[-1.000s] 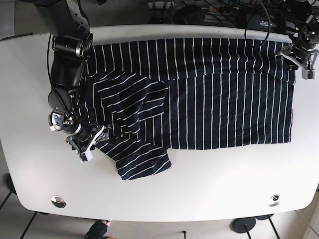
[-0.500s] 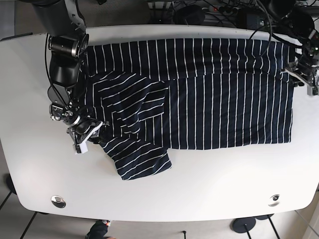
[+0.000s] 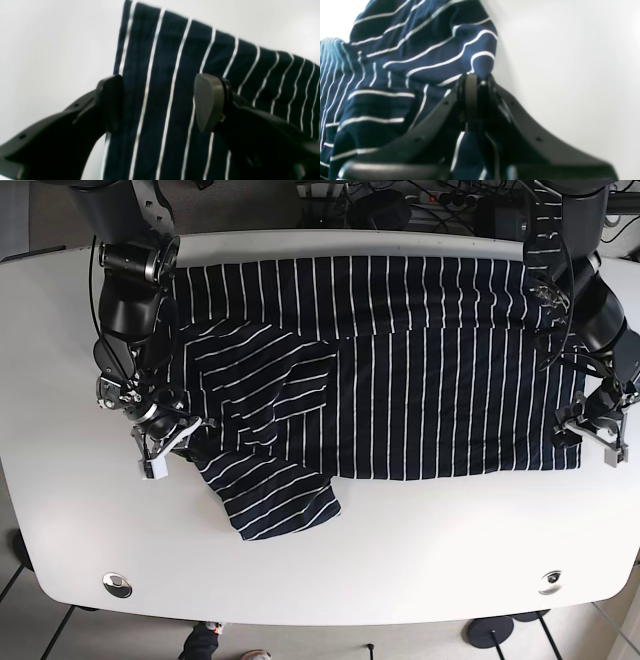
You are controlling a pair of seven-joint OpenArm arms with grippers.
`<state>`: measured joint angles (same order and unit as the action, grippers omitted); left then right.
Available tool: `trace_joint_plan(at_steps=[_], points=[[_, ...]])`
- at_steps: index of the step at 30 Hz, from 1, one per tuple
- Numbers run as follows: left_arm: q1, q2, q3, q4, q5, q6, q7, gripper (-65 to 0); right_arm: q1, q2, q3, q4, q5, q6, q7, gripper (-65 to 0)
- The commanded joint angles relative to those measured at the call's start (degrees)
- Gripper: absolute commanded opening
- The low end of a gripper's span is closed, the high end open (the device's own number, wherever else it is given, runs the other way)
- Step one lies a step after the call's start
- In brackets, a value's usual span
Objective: Fold the T-shirt properly
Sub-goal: 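Grasp the shirt's side edge with both grippers and fold it over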
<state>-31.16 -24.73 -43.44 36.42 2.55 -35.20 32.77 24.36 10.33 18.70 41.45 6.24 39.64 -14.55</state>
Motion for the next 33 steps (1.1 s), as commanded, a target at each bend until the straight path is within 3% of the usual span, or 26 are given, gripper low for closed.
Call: trace_joint_plan(at_steps=[1, 7, 13, 17, 19, 22, 29, 31, 33], points=[[-2.5, -2.8, 1.6, -2.6, -1.0, 1.1, -4.3, -24.4, 1.4, 0.8, 0.1, 1.1, 0.6, 0.36, 0.8, -62.9], [-3.2, -5.0, 6.7, -9.7, -0.7, 3.2, -11.7, -24.3, 0.6, 0.9, 0.2, 1.2, 0.7, 0.36, 0.9, -62.9], [-3.2, -5.7, 10.9, -12.9, -1.0, 5.0, -12.2, -24.3, 0.5, 0.8, 0.2, 1.2, 0.8, 0.36, 0.9, -62.9], [-3.5, -2.7, 13.6, -13.3, -0.8, -0.4, -12.1, -25.3, 0.5, 0.6, 0.2, 1.2, 0.9, 0.36, 0.9, -62.9], [-3.6, -1.9, 16.3, -13.3, -1.0, -1.5, -12.1, -35.3, 0.4, 0.6, 0.2, 1.2, 0.9, 0.36, 0.9, -62.9], [-3.6, -0.5, 16.8, -12.7, -0.7, 0.3, -12.6, -65.0, -0.1, 0.6, 0.2, 1.3, 0.9, 0.36, 1.0, -62.9], [-1.7, -0.1, 16.6, -3.7, -1.2, -0.4, -13.7, -65.0, -0.1, 0.6, 0.3, 2.5, 0.9, 0.36, 0.9, -63.1], [-0.2, 0.0, 16.1, 1.3, -2.1, -2.3, -11.5, -65.0, -0.7, 0.6, 0.4, 6.8, 1.0, 0.36, -0.1, -63.1], [3.1, 0.7, 13.7, 11.0, -5.8, -4.4, -6.4, -65.0, -2.6, 0.6, 0.5, 15.7, 1.0, 0.36, -5.4, -63.1]])
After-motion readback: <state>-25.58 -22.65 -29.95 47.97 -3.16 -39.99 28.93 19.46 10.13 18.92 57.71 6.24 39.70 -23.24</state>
